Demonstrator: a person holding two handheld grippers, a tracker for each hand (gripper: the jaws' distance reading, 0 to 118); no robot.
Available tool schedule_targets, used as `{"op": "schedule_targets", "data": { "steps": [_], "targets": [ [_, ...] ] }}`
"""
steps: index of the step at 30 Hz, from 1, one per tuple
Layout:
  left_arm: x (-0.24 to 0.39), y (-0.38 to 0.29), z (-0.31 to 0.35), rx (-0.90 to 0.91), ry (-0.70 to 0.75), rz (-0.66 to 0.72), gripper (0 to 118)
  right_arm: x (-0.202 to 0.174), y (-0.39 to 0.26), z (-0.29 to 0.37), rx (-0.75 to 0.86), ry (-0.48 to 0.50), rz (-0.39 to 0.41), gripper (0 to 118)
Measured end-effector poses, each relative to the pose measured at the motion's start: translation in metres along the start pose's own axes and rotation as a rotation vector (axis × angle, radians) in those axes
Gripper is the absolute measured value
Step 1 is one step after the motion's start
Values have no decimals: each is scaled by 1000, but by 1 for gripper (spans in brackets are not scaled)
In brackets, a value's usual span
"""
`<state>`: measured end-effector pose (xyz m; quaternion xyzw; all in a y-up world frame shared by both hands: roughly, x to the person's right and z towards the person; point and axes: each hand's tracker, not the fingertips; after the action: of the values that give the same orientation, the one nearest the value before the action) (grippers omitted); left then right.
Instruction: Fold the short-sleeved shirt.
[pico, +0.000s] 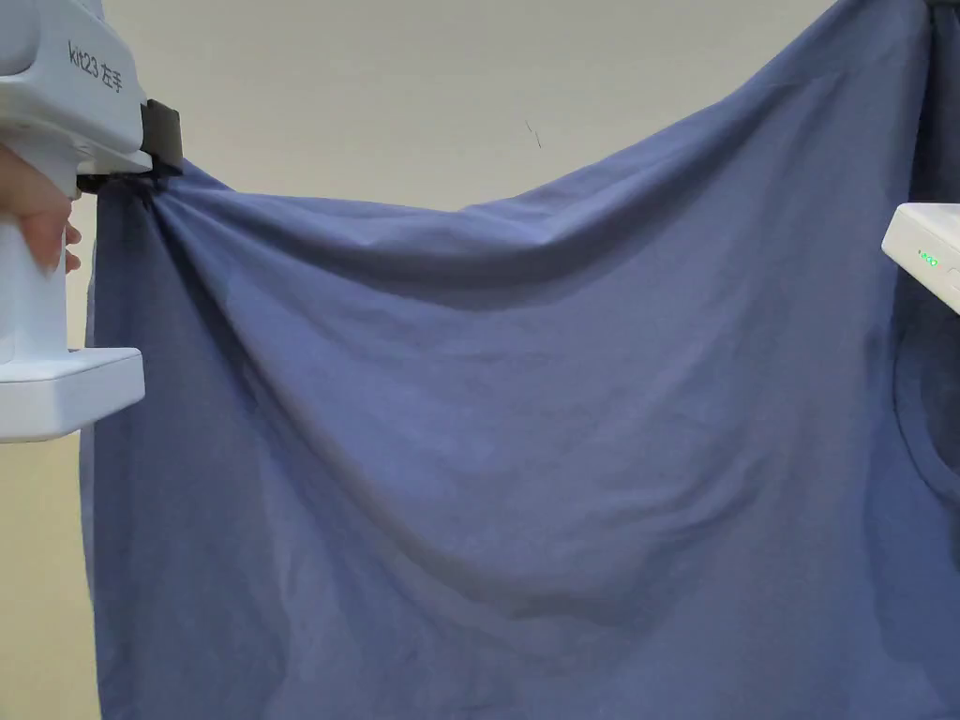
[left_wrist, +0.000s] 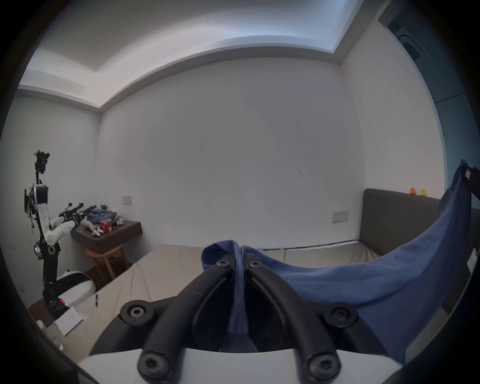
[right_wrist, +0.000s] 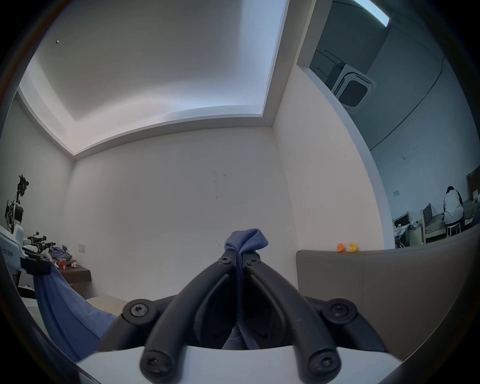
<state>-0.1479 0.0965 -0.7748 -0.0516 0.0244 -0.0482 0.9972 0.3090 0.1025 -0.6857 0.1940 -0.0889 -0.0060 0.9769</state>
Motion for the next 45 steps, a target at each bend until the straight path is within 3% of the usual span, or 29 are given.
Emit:
{"op": "schedule_targets", "data": {
  "steps": [2, 3, 4, 7, 14, 17, 19, 20, 21, 23, 25, 28, 31, 34, 36, 38, 41, 45],
  "targets": [
    [-1, -21, -12, -69, -25, 30, 3, 4, -22, 2, -47, 9, -3, 3],
    [9, -37, -2, -81, -54, 38, 3, 5, -33, 4, -76, 6, 62, 3],
    [11, -51, -2, -108, -55, 49, 3, 7, -48, 10, -126, 21, 20, 3],
    [16, -91, 2, -195, -101, 15, 3, 10, -82, 32, -202, 13, 47, 3],
    [-8, -151, 52, -254, -210, 75, 3, 25, -112, 136, -308, 32, -76, 3],
    [-18, -175, 95, -283, -241, 90, 3, 19, -107, 200, -313, 38, -1, 3],
    [-25, -196, 126, -302, -257, 118, 3, 18, -117, 241, -393, 6, -90, 3],
    [-27, -210, 145, -317, -245, 130, 3, 16, -116, 261, -374, 27, -60, 3],
    [-30, -225, 161, -335, -253, 139, 3, 16, -126, 286, -485, -15, -128, 3],
    [-36, -257, 191, -388, -277, 194, 3, 16, -135, 327, -494, -12, -129, 3],
    [-42, -291, 216, -443, -260, 251, 3, 19, -153, 364, -596, -35, -180, 3],
    [-46, -338, 248, -514, -240, 249, 3, 22, -182, 412, -771, -101, -158, 3],
    [-50, -374, 272, -585, -239, 273, 3, 22, -208, 450, -877, -79, -144, 3],
    [-54, -395, 287, -626, -204, 284, 3, 22, -223, 474, -978, -73, -21, 3],
    [-54, -405, 292, -647, -200, 268, 3, 28, -229, 483, -1050, -77, -31, 3],
    [-52, -411, 296, -658, -190, 258, 3, 34, -232, 491, -1027, -77, -62, 3],
    [-45, -412, 304, -665, -195, 257, 3, 33, -229, 494, -1043, -73, 1, 3],
    [-48, -411, 302, -664, -192, 245, 8, 34, -219, 492, -1015, -71, -34, 5]
  ]
}}
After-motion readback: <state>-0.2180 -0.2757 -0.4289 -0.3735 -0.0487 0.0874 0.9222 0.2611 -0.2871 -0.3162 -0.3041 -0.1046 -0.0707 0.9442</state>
